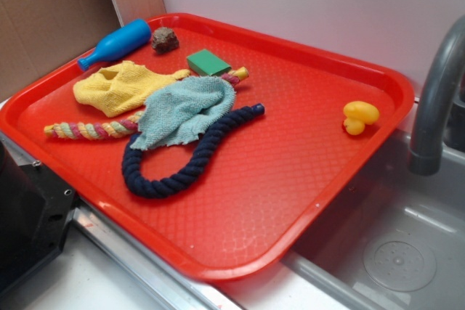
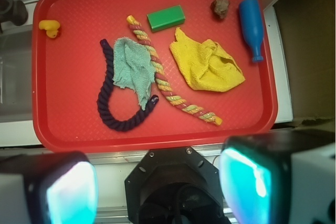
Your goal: Grab the yellow cloth.
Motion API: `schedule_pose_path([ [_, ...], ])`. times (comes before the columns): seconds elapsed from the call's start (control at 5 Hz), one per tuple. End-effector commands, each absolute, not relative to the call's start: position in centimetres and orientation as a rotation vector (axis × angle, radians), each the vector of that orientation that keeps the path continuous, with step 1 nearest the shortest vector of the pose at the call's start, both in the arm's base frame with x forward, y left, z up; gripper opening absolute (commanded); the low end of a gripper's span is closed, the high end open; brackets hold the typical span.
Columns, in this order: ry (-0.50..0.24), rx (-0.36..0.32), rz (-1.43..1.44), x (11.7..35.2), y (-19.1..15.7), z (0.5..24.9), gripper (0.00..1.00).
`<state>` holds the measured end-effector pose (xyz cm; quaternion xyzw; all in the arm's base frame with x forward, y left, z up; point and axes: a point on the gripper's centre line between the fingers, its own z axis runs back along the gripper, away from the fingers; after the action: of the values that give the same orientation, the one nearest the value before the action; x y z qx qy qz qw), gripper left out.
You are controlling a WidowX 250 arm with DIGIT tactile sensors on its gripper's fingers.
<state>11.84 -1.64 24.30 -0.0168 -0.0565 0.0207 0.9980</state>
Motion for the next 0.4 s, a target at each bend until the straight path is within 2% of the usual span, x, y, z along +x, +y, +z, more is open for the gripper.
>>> schedule_pose_path([
  [0.0,-0.113,-0.034,0.041,11.8,-1.6,24.3,1.0],
  [0.2,-0.061,-0.043,0.079,13.2,3.4,19.5,1.0],
])
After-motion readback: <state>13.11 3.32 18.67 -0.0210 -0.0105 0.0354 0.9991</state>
